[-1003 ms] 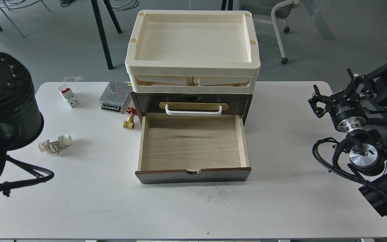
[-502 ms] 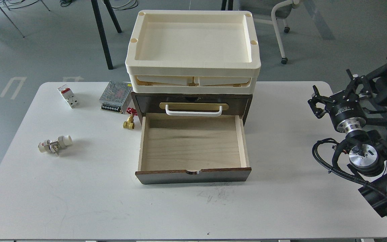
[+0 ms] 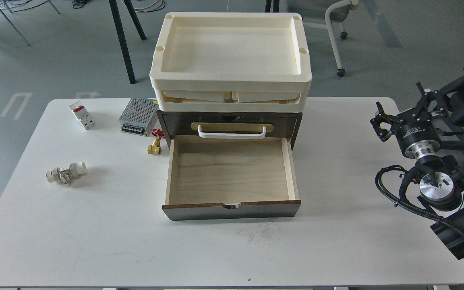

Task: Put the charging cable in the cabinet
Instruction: 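Carry the charger over the open drawer and lower it inside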

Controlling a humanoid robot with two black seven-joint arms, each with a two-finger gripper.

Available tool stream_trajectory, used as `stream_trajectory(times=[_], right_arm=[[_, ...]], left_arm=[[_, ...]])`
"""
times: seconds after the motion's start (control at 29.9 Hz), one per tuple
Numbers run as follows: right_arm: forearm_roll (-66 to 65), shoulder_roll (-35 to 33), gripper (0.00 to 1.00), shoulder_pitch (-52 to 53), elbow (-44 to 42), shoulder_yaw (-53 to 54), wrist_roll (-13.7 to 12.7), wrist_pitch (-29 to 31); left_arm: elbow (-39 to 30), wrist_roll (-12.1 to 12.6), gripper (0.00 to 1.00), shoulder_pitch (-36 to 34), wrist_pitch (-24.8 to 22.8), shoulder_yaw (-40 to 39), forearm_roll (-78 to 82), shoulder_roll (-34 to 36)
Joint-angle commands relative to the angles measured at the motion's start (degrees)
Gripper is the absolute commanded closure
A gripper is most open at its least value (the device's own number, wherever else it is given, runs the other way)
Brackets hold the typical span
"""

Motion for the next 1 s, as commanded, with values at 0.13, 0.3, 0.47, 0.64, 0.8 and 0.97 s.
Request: stream_trajectory(times=[0.13,0.3,0.47,0.64,0.8,0.97], right_arm=[[0.0,0.0,0.00,0.0,0.1,0.1,0.0,0.0],[0.0,0.0,0.00,0.0,0.1,0.1,0.0,0.0],[0.0,0.1,0.00,0.0,0.2,0.1,0.1,0.0],[0.0,0.1,0.00,0.0,0.2,0.1,0.0,0.0],[0.0,0.1,0.00,0.0,0.3,0.1,0.1,0.0],[0.0,0.1,0.00,-0.1,0.3,0.1,0.0,0.0]], left_arm=[[-16.4,0.0,1.00,0.4,0.5,-0.1,2.0,-6.2],[-19.0,0.0,1.00,3.2,0.5,0.1,2.6,-12.2],[-20.3,0.0,1.00,9.5,0.6,0.1,15.3,-15.8],[-18.8,0.0,1.00,18.3,0.6,0.6,31.7,-17.4],[-18.0,0.0,1.00,25.7,0.6,0.6,40.6,-16.1],[-16.4,0.0,1.00,26.2,0.6,0.9,45.3,-15.9]])
